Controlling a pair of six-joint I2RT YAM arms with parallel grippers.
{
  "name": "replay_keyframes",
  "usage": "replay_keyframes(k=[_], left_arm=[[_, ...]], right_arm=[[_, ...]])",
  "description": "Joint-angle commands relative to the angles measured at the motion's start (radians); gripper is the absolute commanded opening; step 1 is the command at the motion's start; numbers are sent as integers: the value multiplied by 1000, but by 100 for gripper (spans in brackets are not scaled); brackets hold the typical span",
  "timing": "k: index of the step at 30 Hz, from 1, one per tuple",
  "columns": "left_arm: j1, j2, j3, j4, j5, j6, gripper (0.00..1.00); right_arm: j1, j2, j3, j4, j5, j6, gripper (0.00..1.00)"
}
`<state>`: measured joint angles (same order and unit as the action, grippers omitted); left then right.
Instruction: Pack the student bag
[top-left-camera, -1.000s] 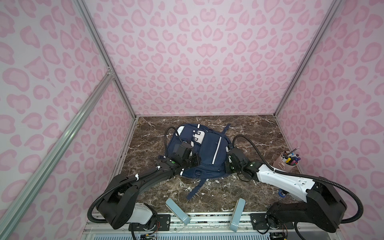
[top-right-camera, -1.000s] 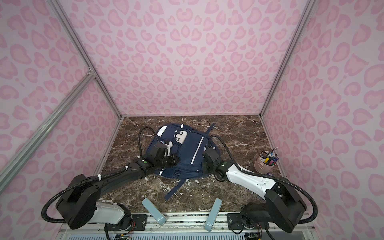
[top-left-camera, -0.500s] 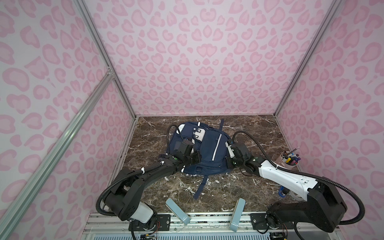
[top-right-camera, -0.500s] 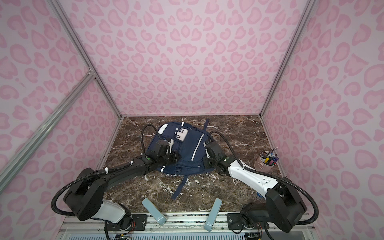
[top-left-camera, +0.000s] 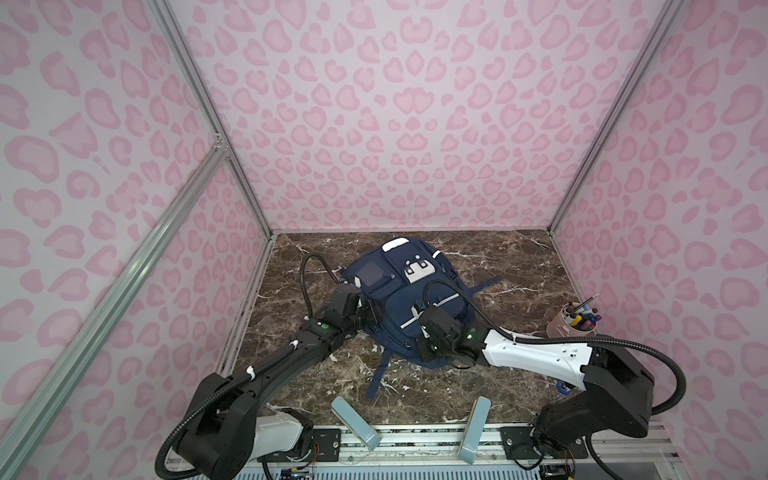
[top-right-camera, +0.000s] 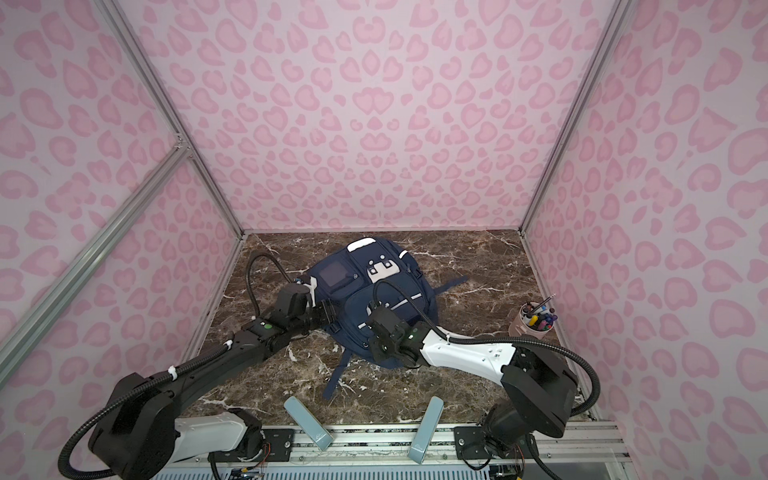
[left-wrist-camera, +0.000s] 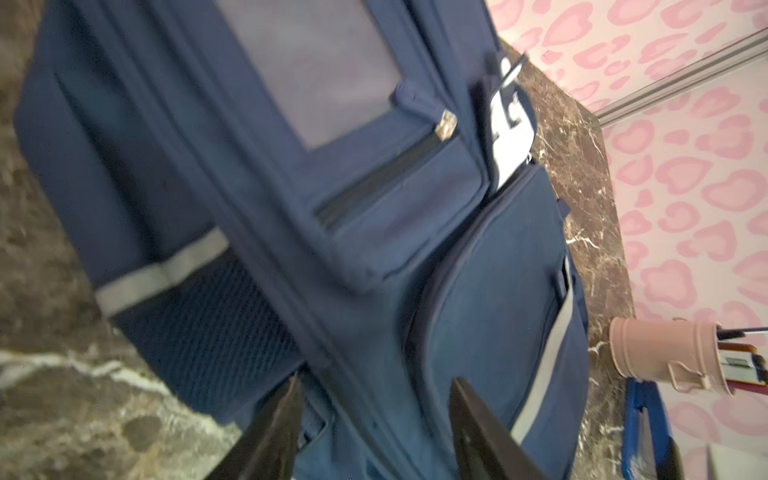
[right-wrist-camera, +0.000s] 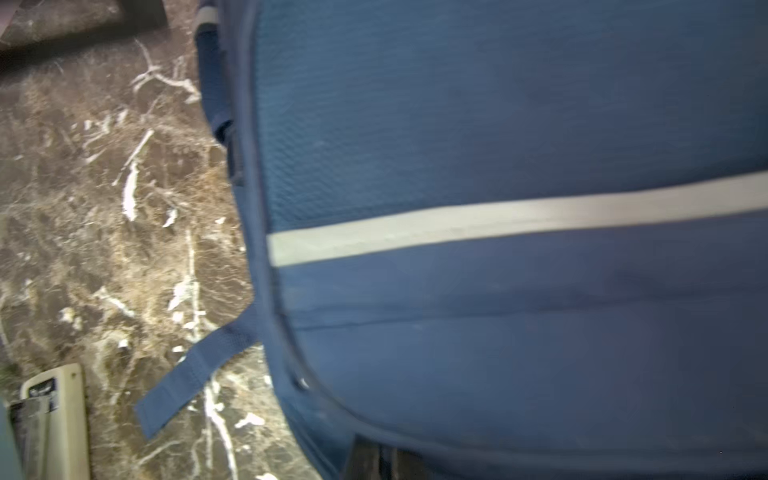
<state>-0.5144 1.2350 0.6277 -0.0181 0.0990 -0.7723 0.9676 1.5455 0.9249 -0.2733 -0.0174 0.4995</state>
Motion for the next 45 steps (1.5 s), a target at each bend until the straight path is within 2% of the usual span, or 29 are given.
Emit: replay_keyframes(k=[1, 5, 9, 12, 14, 17, 18, 21, 28, 33, 37, 42, 45], left_arm=[[-54, -28, -83, 198, 91, -136, 66], [-183, 56, -69, 353, 46, -194, 65], [-228, 114, -115, 533, -13, -285, 59], [-237, 125, -87, 476, -74, -274, 56], [-238, 147, -62, 434, -80, -253, 41], [-237, 151, -53, 415, -82, -245, 7], [-237, 143, -46, 386, -89, -235, 3], [-230, 125, -23, 303, -90, -203, 3], [-191, 80, -69, 285, -40, -201, 3], [-167, 29, -81, 238, -7, -175, 3], [-120, -14, -91, 169, 31, -138, 3], [-25, -40, -80, 93, 45, -67, 3], [32, -39, -35, 16, -16, -1, 3]], right_arm=[[21, 26, 13, 69, -9, 18, 0], [49, 19, 40, 38, 16, -4, 0], [40, -15, 9, 31, 42, 7, 0], [15, -27, -21, 38, 24, 4, 0], [12, -35, -39, 54, 10, -5, 0], [7, -50, -48, 24, 32, -11, 0], [-2, -59, -52, 8, 49, -12, 0], [-52, -103, -94, -22, 59, -26, 0], [-241, -202, -185, -83, 50, -79, 0], [-365, -151, -150, -92, 122, -110, 0], [-471, -100, -128, -63, 95, -126, 0], [-467, -135, -128, -109, 77, -135, 0], [-395, -193, -154, -172, 90, -113, 0]])
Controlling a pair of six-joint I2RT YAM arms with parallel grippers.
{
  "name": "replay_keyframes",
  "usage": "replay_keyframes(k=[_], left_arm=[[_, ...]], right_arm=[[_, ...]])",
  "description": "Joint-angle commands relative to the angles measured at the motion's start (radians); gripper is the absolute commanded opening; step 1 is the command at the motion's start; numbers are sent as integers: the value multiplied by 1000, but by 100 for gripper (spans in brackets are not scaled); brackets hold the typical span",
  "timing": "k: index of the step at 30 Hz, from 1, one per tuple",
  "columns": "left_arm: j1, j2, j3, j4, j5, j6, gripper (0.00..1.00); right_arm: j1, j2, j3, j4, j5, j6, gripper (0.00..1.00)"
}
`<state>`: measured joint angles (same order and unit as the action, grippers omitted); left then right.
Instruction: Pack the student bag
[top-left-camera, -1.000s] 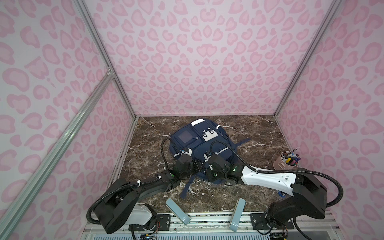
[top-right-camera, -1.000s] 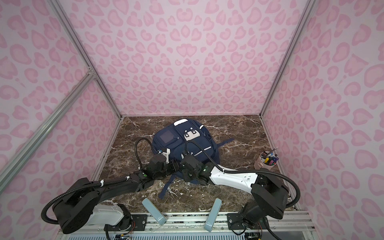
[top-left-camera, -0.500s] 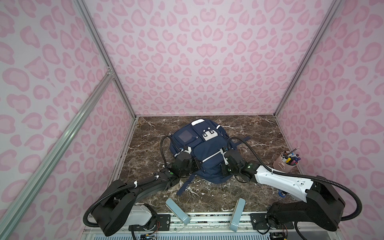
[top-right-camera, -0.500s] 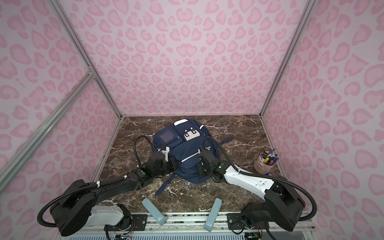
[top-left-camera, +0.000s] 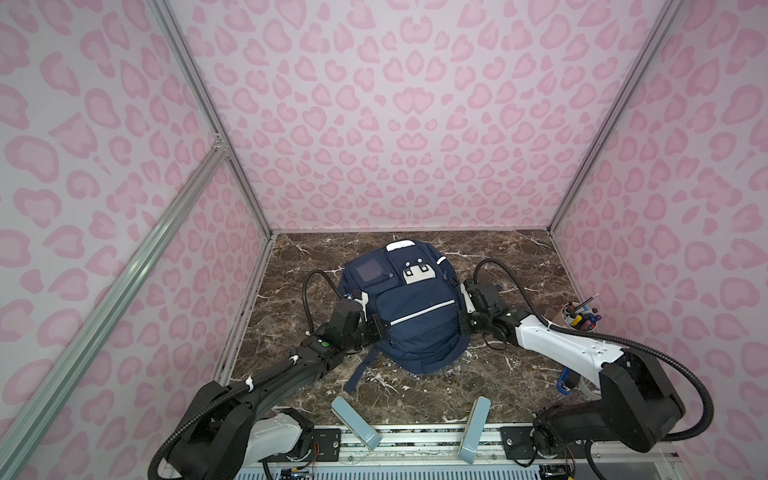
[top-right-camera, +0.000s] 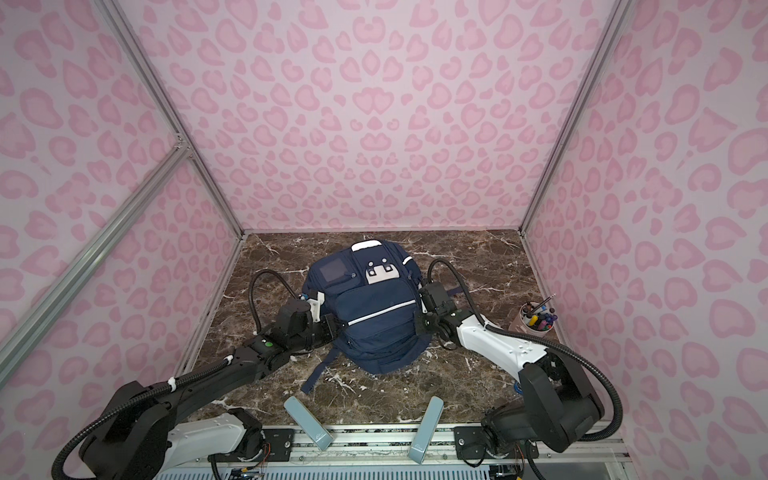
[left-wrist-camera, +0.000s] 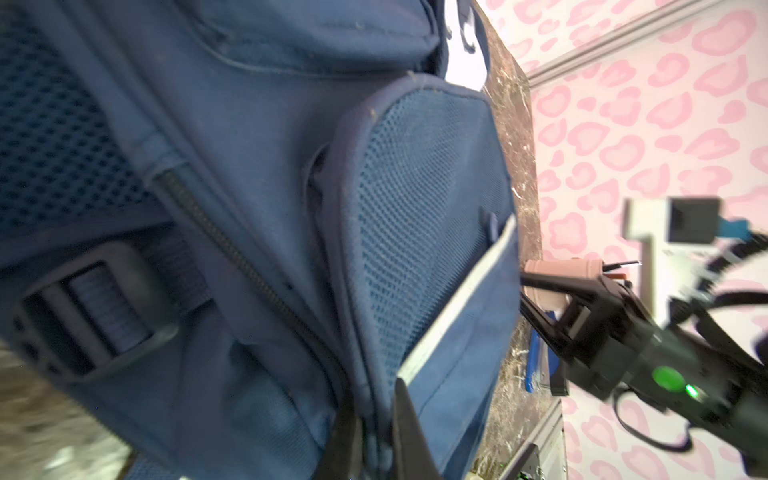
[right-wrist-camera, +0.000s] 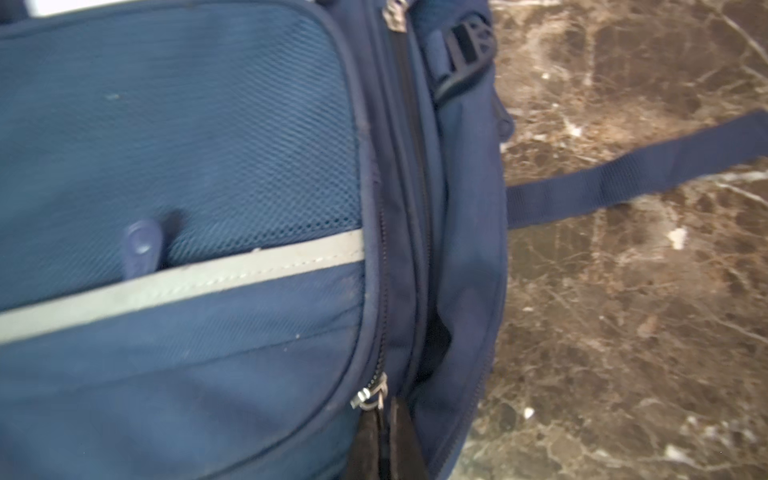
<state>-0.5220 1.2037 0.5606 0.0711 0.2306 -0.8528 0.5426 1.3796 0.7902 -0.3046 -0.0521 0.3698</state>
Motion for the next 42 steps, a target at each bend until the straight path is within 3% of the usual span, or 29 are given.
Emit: replay_keyframes(k=[1, 6, 10, 13, 14, 16, 20, 23, 26, 29, 30, 32, 34, 35, 38, 42], left_arm=[[54, -2, 56, -99, -175, 106, 3], [130, 54, 172, -126, -195, 150, 7], [195, 80, 238, -154, -177, 171, 35], [189, -20, 225, -260, -285, 185, 64], [186, -64, 198, -272, -288, 175, 66], [161, -160, 111, -242, -227, 114, 64], [85, -254, -97, 20, -24, -120, 61], [-19, -229, -145, 175, -42, -217, 59], [-126, -144, -112, 202, -109, -228, 59], [-149, -58, -101, 260, -125, -243, 59], [-150, -31, -94, 268, -120, -243, 56], [-152, 16, -86, 281, -105, -235, 41], [-153, 22, -77, 254, -120, -220, 12], [-153, 9, -69, 212, -146, -204, 4], [-150, -53, -51, 89, -207, -157, 4], [-131, -110, -57, 10, -225, -129, 4]], right_arm=[[66, -41, -25, -166, 130, 29, 0], [294, -49, -22, -209, 142, 119, 0], [442, 4, 32, -115, 119, 177, 0], [502, 92, 116, -44, 109, 189, 0], [518, 116, 143, -36, 120, 185, 0], [544, 154, 186, -22, 128, 175, 0], [559, 182, 201, 20, 107, 172, 0], [564, 182, 201, 10, 117, 169, 0], [566, 165, 184, 13, 119, 161, 0], [568, 147, 171, 19, 113, 153, 0], [568, 143, 167, 19, 115, 152, 0], [567, 134, 160, 19, 125, 148, 0], [562, 125, 156, -6, 146, 143, 0], [556, 123, 152, -19, 157, 143, 0], [520, 100, 119, -64, 200, 130, 0], [421, 45, 42, -83, 175, 110, 0]])
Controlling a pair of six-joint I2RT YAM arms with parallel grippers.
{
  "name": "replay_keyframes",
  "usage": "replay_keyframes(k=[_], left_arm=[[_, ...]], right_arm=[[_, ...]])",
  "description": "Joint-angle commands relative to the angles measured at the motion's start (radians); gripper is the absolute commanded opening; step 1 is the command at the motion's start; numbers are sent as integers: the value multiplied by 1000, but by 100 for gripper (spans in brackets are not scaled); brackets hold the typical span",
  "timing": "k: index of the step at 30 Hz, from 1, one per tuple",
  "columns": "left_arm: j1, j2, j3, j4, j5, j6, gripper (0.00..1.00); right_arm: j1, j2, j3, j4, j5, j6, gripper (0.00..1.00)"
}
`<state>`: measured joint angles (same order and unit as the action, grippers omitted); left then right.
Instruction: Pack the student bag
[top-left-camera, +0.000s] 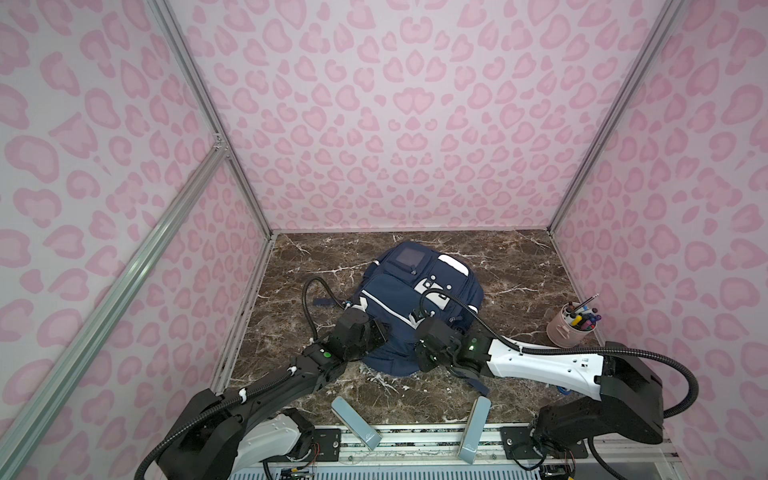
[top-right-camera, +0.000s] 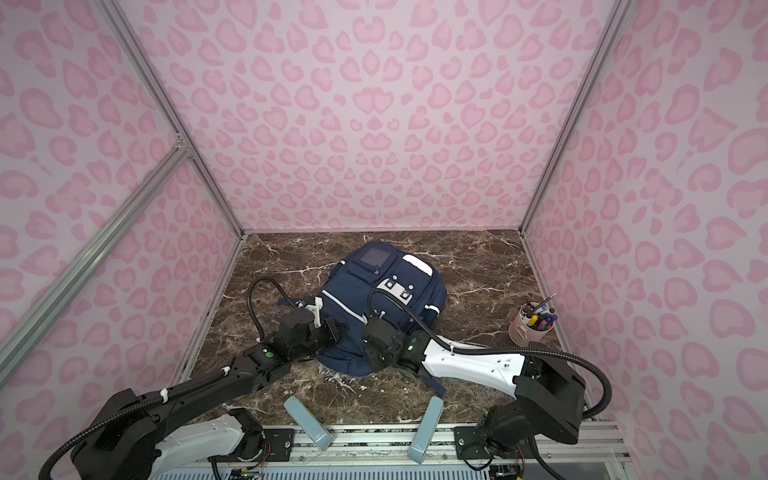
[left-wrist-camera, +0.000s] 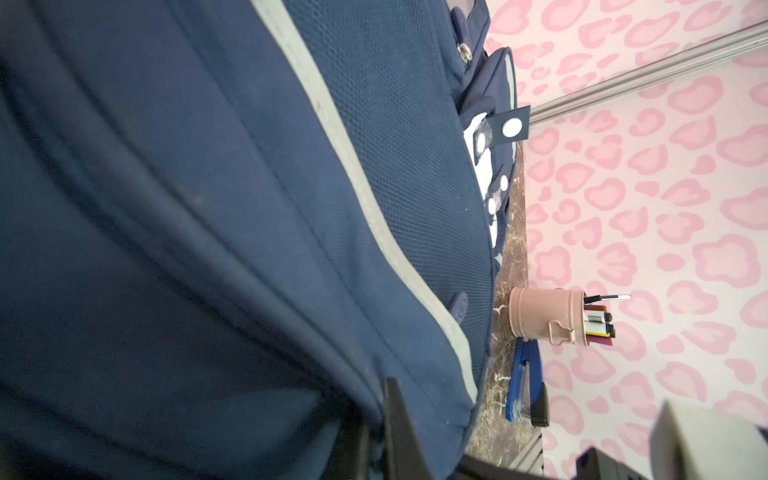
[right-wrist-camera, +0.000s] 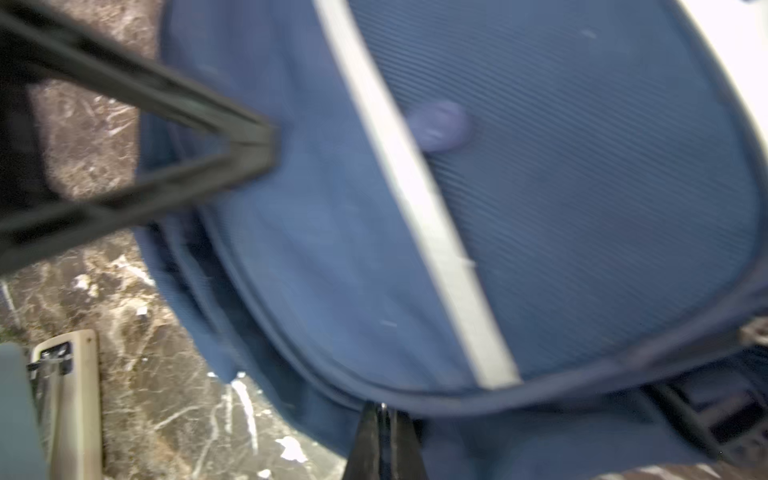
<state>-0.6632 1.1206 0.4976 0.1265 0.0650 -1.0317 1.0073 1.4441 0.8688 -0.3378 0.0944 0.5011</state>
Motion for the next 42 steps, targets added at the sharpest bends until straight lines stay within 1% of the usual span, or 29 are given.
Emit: replay_keyframes(k=[1, 3, 5, 7, 9, 12, 15, 19, 20, 21, 22, 23, 24, 25, 27, 28, 29, 32, 34, 35, 36, 37, 38, 39, 40, 41, 42], left_arm=[[11, -34, -2, -44, -59, 46, 4], [13, -33, -12, -38, -51, 42, 4], [12, -20, -16, -30, -38, 39, 3], [10, -9, -29, -7, -28, 33, 3], [0, 9, -37, 13, -18, 26, 3], [-30, 32, -41, 15, -22, 20, 3], [-58, 53, -45, 44, -13, 6, 3], [-146, 114, 16, 54, -11, 5, 3], [-159, 126, 25, 56, -2, 3, 6], [-168, 137, 31, 92, 12, 2, 14], [-172, 143, 36, 112, 25, 4, 17], [-175, 142, 40, 117, 27, 8, 22], [-180, 137, 51, 106, 23, 19, 28], [-182, 129, 66, 83, 12, 30, 37], [-185, 88, 92, 5, -23, 60, 60], [-186, 59, 102, -26, -42, 76, 68], [-186, 31, 113, -61, -64, 94, 73], [-186, -60, 168, -222, -198, 207, 86], [-185, -124, 187, -283, -363, 352, 95], [-185, -153, 175, -273, -454, 430, 96], [-185, -185, 141, -234, -561, 516, 97], [-184, -212, 98, -159, -668, 626, 99], [-180, -229, 59, -96, -759, 709, 96], [-170, -243, 11, -10, -864, 798, 95], [-154, -252, -35, 76, -967, 871, 96], [-138, -262, -77, 164, -1038, 911, 96], [-98, -276, -127, 241, -1059, 948, 96]], right_arm=[[-75, -31, -55, -52, 32, -32, 0], [-141, -39, -69, -62, 38, -63, 0], [-201, -35, -56, -84, 62, -101, 0], [-268, -27, -37, -87, 56, -130, 0], [-329, -21, -23, -76, 43, -141, 0], [-393, -4, 3, -87, 57, -161, 0], [-425, -11, 2, -73, 36, -186, 0], [-427, -19, 2, -51, 20, -224, 0], [-427, -19, 7, -52, 23, -230, 0], [-427, -21, 11, -52, 17, -236, 0], [-427, -28, 12, -51, 13, -243, 6], [-427, -35, 12, -48, 16, -243, 15], [-427, -44, 14, -48, 18, -247, 30], [-427, -52, 19, -53, 19, -248, 39], [-427, -79, 22, -56, 38, -243, 55], [-427, -95, 20, -55, 50, -242, 61], [-427, -109, 18, -57, 66, -242, 67], [-442, -171, 7, -55, 136, -245, 70], [-479, -226, -21, -6, 205, -267, 72], [-508, -254, -48, 31, 227, -284, 73], [-546, -288, -87, 87, 249, -297, 74], [-588, -324, -131, 153, 261, -318, 76], [-623, -358, -187, 229, 271, -339, 79], [-660, -396, -252, 332, 278, -375, 87], [-701, -425, -324, 454, 279, -423, 91], [-741, -443, -399, 568, 262, -459, 90], [-796, -450, -474, 715, 189, -491, 89]])
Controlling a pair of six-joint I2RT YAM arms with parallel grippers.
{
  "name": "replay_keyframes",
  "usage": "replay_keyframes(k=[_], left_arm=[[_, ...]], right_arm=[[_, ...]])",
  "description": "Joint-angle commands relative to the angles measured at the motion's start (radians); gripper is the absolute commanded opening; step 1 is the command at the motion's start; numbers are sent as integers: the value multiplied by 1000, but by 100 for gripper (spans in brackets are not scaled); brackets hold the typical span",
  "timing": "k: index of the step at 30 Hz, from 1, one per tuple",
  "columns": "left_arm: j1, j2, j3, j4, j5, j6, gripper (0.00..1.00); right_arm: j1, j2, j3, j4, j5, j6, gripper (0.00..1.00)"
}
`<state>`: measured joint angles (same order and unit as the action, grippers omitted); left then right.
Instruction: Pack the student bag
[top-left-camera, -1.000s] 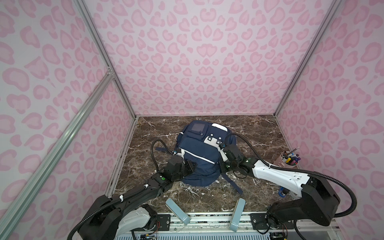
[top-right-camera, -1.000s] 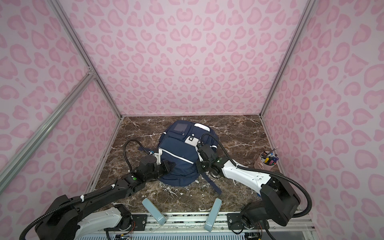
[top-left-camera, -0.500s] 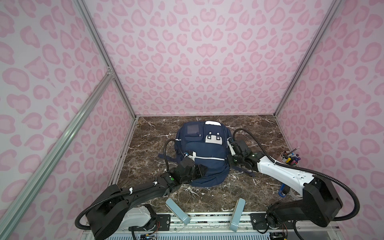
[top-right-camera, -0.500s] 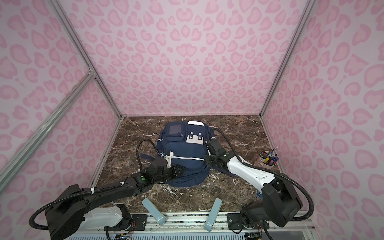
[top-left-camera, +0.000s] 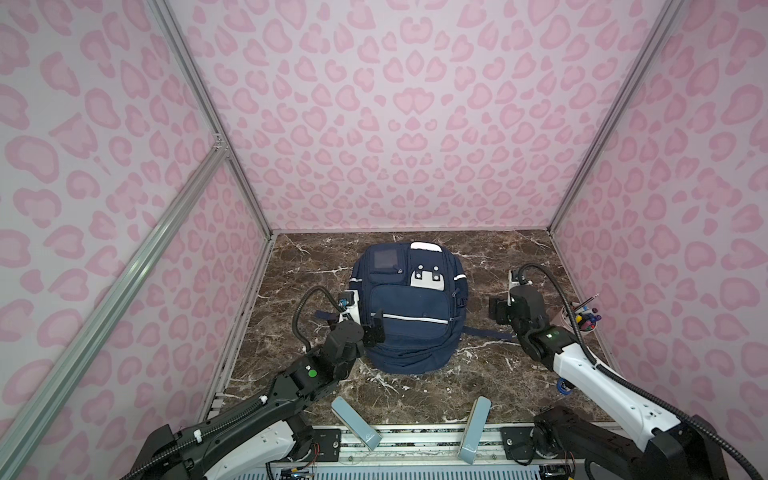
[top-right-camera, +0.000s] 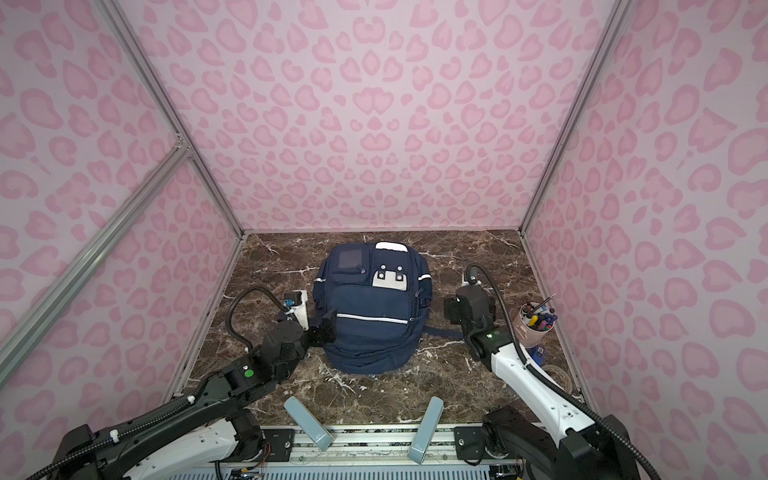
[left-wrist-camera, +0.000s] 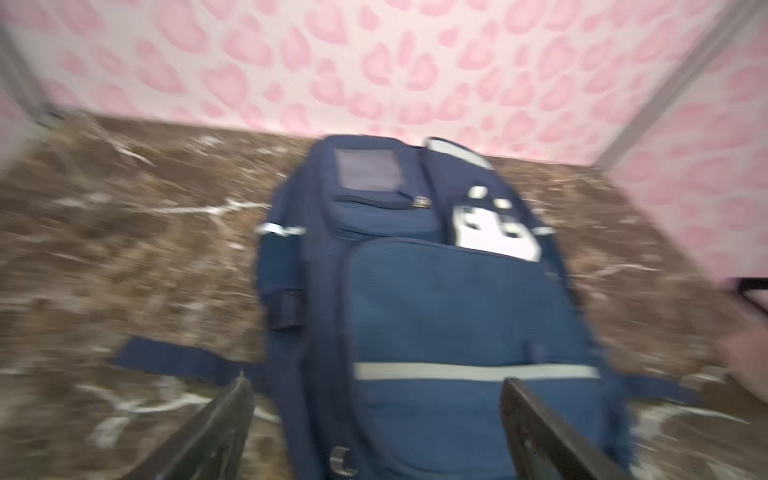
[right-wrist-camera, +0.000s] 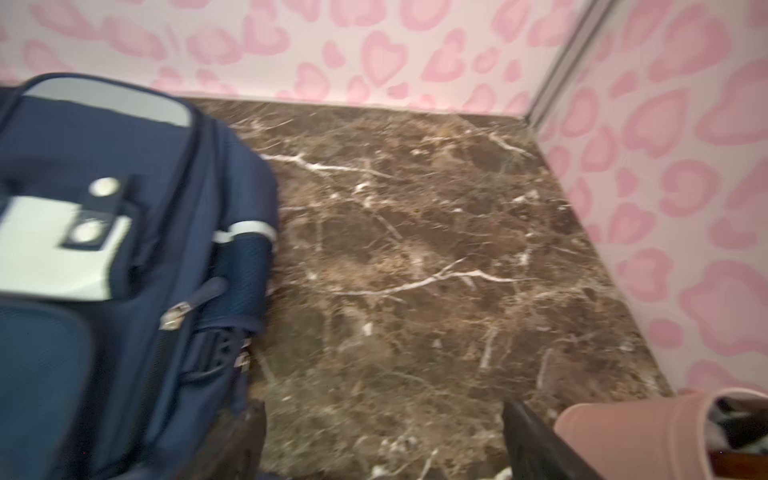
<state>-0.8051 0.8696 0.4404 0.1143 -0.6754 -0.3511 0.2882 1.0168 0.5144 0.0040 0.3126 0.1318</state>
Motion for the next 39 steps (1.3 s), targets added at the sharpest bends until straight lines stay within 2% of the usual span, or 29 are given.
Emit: replay_keyframes(k=[1, 4, 6, 8, 10, 11, 13, 15, 16, 17, 18, 20, 21, 23, 25, 26, 27, 33, 39], left_arm=[[102, -44, -110, 302, -276, 283, 96], [336, -62, -216, 415, -65, 274, 97], [430, -51, -228, 443, -35, 276, 97], [497, -36, -246, 502, 56, 291, 97], [582, 20, -246, 539, 207, 278, 98], [607, 56, -234, 540, 237, 282, 98], [631, 152, -216, 580, 206, 303, 98], [687, 234, -219, 658, 265, 286, 98], [736, 280, -228, 724, 368, 250, 98], [778, 328, -225, 773, 448, 220, 100], [790, 357, -209, 785, 486, 230, 98], [800, 413, -179, 815, 481, 264, 97], [817, 451, -178, 864, 516, 268, 97], [847, 532, -162, 898, 534, 237, 98], [856, 614, -154, 970, 604, 248, 97], [856, 593, -126, 868, 651, 274, 98], [858, 604, -124, 901, 681, 284, 98], [847, 614, -94, 842, 665, 295, 98], [828, 610, -104, 854, 630, 306, 98]], right_arm=[[-125, -17, -169, 468, -101, -132, 87], [-171, 78, -188, 585, -72, -168, 90], [-176, 167, -183, 662, -57, -191, 91], [-182, 246, -190, 751, -55, -186, 91], [-202, 327, -196, 841, -84, -145, 91], [-208, 364, -205, 893, -99, -141, 90], [-211, 450, -212, 974, -95, -138, 90], [-211, 542, -224, 1090, -105, -142, 91], [-211, 565, -222, 1137, -101, -150, 92], [-214, 539, -207, 1068, -107, -140, 95], [-222, 512, -172, 950, -118, -133, 96], [-253, 542, -177, 997, -176, -114, 99], [-257, 550, -184, 1028, -181, -110, 99], [-257, 539, -175, 996, -180, -110, 99], [-258, 516, -153, 911, -184, -113, 99], [-258, 525, -159, 939, -183, -115, 99], [-258, 531, -170, 972, -181, -112, 99], [-257, 524, -160, 943, -183, -114, 99], [-258, 529, -142, 908, -188, -113, 99]])
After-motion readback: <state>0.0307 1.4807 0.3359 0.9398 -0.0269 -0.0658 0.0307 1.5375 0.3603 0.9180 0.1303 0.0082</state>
